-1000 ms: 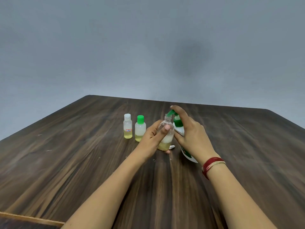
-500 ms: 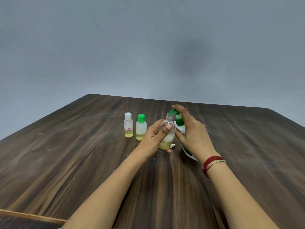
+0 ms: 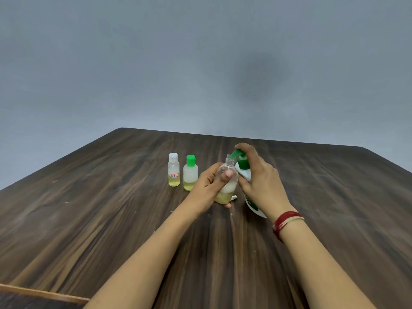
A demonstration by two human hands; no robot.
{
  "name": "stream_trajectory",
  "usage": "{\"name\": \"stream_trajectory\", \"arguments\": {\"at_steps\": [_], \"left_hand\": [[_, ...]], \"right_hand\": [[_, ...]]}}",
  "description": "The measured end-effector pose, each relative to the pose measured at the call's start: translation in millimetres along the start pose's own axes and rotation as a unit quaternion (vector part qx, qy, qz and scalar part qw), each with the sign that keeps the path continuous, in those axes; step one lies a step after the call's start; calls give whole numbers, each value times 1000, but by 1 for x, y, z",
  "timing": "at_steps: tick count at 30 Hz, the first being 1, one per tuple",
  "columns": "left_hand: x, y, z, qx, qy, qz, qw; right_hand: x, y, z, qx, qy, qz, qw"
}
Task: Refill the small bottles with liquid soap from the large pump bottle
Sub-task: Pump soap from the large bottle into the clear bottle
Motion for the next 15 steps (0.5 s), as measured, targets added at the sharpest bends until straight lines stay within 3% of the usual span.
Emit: {"name": "stream_trajectory", "arguments": {"at_steps": [15], "left_hand": [[-1, 1, -1, 11, 7, -3, 1000]], "right_hand": [[0, -1, 1, 0, -7, 4, 1000]]}}
Point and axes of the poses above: each hand's wrist, its own x-axis towards the middle knuckle, its own y-axis out of the back of the hand, z = x × y, the point moved 4 cm from there along x, towards the middle knuckle, and after that the axes turned 3 degrees about -z, right-handed, at the moved point
